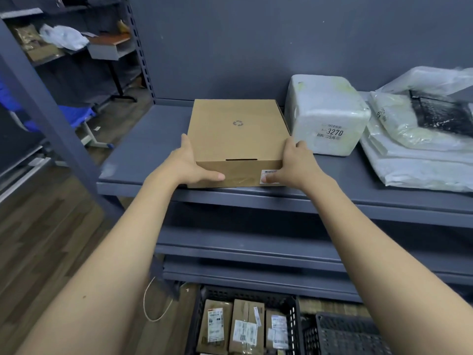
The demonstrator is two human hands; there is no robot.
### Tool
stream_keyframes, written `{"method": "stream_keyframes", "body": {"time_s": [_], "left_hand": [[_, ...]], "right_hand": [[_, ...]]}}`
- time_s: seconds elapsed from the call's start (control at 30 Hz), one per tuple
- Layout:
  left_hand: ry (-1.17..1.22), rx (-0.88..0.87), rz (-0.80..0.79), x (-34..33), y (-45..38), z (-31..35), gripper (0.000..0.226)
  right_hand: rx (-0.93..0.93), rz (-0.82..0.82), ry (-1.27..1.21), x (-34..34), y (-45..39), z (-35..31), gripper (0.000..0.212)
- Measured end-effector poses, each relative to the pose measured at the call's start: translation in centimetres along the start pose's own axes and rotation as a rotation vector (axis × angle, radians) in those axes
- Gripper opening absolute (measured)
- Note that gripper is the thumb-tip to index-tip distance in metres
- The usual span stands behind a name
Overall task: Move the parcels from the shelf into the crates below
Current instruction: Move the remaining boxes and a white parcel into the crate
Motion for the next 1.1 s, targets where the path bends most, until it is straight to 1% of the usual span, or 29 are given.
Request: {"method": "stream_keyframes", "body": {"time_s": [0.03,0.1,0.17,0.27,0.33,0.43,0.5,0.63,0.73,0.8,0.93,0.97,1.03,1.1], "left_hand": [[0.034,-0.006,-0.001,0.0,0.1,-0.1,0.131],[0.074,-0.01,0.023,-0.3,0.9,-0.2,0.119],[0.092,-0.023,0.044,-0.9,2.3,-0.5,0.114],[0.135,-0.094,0.112,-2.4,5.7,-1.3,0.116],[0.158,-0.122,0.177,-3.7,8.4,-2.1,0.121],[0.16,-0.148,0.268,-5.9,12.3,-3.6,0.121],[0.174,-0.175,0.306,-6.8,14.4,-4.6,0.119],[0.172,-0.237,0.333,-8.1,17.7,-6.8,0.115],[0.14,-0.3,0.344,-8.6,19.7,-8.3,0.112],[0.129,-0.333,0.319,-9.1,20.6,-9.2,0.11],[0.119,-0.357,0.263,-10.7,22.1,-10.0,0.107],[0.121,-0.355,0.256,-11.2,22.5,-9.9,0.107],[0.134,-0.354,0.244,-12.3,23.5,-9.5,0.105],[0.13,-0.355,0.229,-13.5,24.5,-8.9,0.107]], "right_hand": [[0.002,0.012,-0.036,-0.5,0.4,0.3,0.093],[0.022,0.072,-0.049,-1.1,1.6,0.5,0.09],[0.04,0.138,-0.037,-1.4,3.0,0.7,0.092],[0.085,0.223,-0.047,-2.0,6.0,1.2,0.095],[0.091,0.239,-0.116,-2.6,8.1,1.6,0.097],[0.069,0.216,-0.25,-3.7,11.3,2.0,0.112],[0.05,0.189,-0.293,-4.3,13.4,2.2,0.119],[0.043,0.128,-0.362,-6.1,17.3,2.6,0.125],[0.003,0.043,-0.491,-7.5,19.9,3.4,0.127],[-0.041,0.052,-0.575,-7.8,21.4,4.3,0.118],[-0.086,0.156,-0.771,-7.5,23.4,6.1,0.076],[-0.095,0.164,-0.836,-7.6,23.8,6.7,0.069],[-0.121,0.134,-0.982,-7.8,24.4,7.9,0.065],[-0.169,0.069,-1.101,-7.9,24.9,9.3,0.069]]}}
Point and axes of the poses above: each hand's wrist, its own y-axis away from the middle knuckle, its own x-axis out of the back of the hand, z = x × y, the point moved 5 cm from there along -y, towards the middle knuckle, and after that the axes turned 1 degree about x, right-handed, at the moved point
